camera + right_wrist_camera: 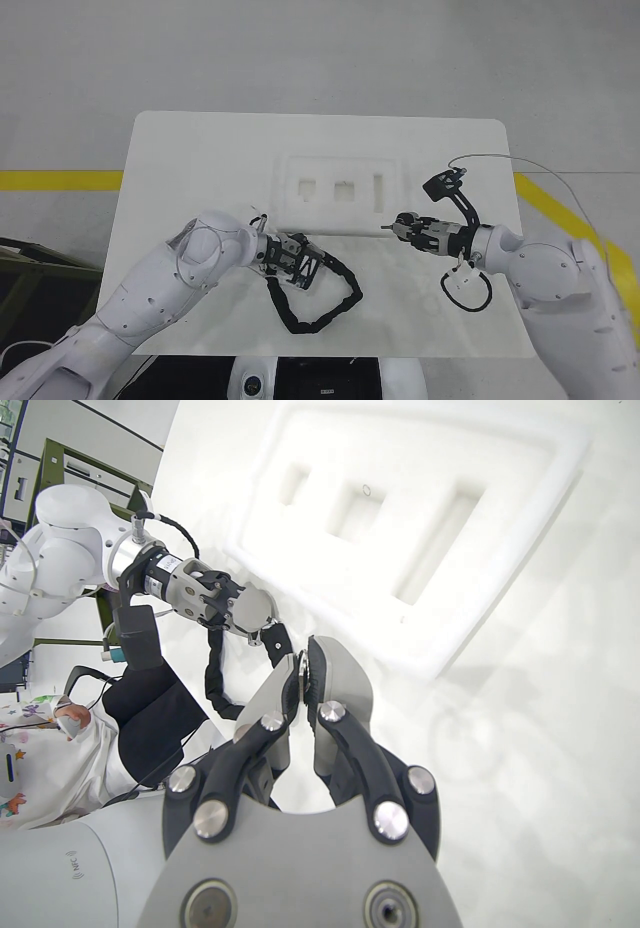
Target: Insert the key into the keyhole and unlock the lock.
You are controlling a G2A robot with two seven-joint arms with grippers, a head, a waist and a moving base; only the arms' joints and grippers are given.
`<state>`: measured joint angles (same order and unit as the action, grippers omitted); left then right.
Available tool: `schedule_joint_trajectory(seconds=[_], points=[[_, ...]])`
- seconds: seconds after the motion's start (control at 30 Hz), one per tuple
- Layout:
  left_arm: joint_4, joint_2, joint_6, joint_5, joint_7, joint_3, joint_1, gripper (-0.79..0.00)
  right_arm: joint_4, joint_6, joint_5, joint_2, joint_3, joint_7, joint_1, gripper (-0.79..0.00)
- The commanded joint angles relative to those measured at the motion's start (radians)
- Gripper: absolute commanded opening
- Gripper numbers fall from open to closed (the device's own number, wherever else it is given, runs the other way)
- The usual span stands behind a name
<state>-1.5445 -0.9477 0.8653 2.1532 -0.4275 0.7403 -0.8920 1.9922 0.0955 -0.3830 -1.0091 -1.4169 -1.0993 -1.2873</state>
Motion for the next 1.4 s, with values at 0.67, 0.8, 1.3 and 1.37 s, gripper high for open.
schedule_joint_trajectory(seconds=[0.67, 0.8, 1.3, 1.37], points=[[0.039, 0.009, -0.037, -0.108, -0.145, 0.043, -0.013, -0.785, -0.012, 0.007, 0.03, 0.008, 0.048, -0.001, 0.037, -0.785], [0.047, 0.028, -0.094, -0.128, -0.282, 0.081, -0.055, -0.785, 0.01, 0.007, 0.046, 0.008, 0.067, -0.009, 0.049, -0.785], [0.115, 0.043, -0.297, -0.409, -0.487, 0.187, -0.208, -0.785, 0.102, -0.017, 0.035, -0.003, 0.207, 0.005, 0.121, -0.785], [0.115, 0.04, -0.315, -0.437, -0.47, 0.192, -0.219, -0.785, 0.126, -0.036, 0.015, -0.006, 0.235, 0.022, 0.126, -0.785]])
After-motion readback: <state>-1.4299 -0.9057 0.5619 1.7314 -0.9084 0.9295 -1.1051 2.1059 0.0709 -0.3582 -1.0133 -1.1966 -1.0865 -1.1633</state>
